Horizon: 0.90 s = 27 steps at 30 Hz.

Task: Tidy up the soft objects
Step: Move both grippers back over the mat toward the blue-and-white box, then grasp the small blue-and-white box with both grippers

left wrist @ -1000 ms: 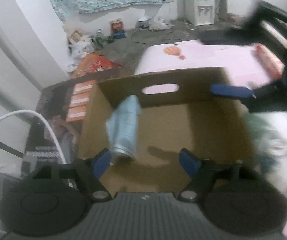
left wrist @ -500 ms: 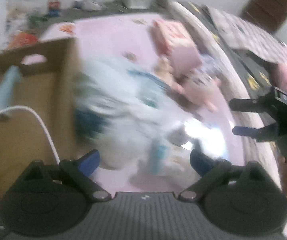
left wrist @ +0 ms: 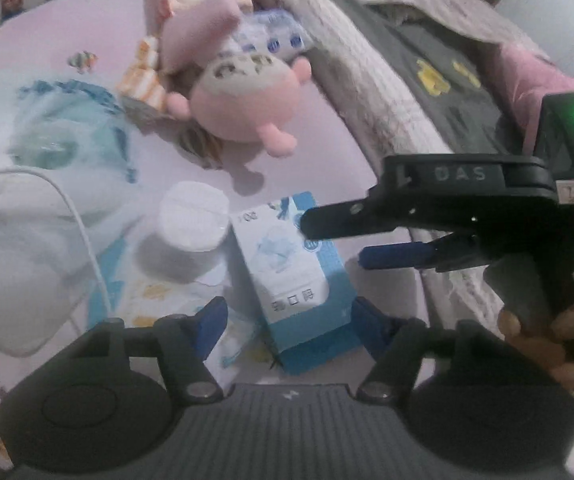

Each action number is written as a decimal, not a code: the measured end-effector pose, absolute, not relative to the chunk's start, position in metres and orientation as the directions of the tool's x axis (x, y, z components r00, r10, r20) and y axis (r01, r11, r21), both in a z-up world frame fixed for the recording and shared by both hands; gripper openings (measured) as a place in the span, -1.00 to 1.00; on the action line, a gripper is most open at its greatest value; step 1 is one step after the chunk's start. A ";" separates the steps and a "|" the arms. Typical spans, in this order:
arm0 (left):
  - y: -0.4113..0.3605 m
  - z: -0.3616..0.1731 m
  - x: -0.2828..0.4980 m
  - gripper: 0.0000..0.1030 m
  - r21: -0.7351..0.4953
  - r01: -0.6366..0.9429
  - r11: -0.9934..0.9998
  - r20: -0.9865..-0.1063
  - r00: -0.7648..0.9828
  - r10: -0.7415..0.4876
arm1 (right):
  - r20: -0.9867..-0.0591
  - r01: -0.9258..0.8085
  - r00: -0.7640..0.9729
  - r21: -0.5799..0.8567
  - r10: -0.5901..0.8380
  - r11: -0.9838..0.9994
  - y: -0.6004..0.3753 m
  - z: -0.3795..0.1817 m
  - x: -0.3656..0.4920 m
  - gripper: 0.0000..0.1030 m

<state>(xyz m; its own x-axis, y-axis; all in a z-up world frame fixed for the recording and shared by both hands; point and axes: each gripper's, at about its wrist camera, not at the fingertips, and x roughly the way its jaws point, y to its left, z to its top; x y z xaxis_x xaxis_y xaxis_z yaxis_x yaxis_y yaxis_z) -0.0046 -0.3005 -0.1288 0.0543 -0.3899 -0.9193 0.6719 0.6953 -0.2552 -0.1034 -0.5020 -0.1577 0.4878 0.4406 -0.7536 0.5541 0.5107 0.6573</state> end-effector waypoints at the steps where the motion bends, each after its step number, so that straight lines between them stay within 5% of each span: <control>1: -0.307 -0.135 -0.005 0.32 -0.251 0.675 0.694 -0.923 0.048 -0.381 | -0.760 0.560 0.473 0.650 0.446 0.514 -0.501 -0.163 -0.101 0.50; 12: -0.336 -0.175 0.004 0.47 -0.238 0.664 0.709 -0.957 -0.036 -0.288 | -0.769 0.552 0.403 0.637 0.497 0.538 -0.495 -0.182 -0.086 0.07; 27: -0.339 -0.178 -0.002 0.47 -0.195 0.625 0.756 -0.966 0.011 -0.259 | -0.772 0.531 0.386 0.634 0.505 0.562 -0.493 -0.185 -0.081 -0.03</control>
<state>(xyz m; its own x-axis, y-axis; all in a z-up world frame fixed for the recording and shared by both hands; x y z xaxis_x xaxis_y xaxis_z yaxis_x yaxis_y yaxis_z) -0.0024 -0.3394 -0.1781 0.0107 -0.2585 -0.9659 0.6248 0.7559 -0.1954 -0.0807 -0.4925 -0.1855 0.3865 0.5053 -0.7716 0.5307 0.5624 0.6341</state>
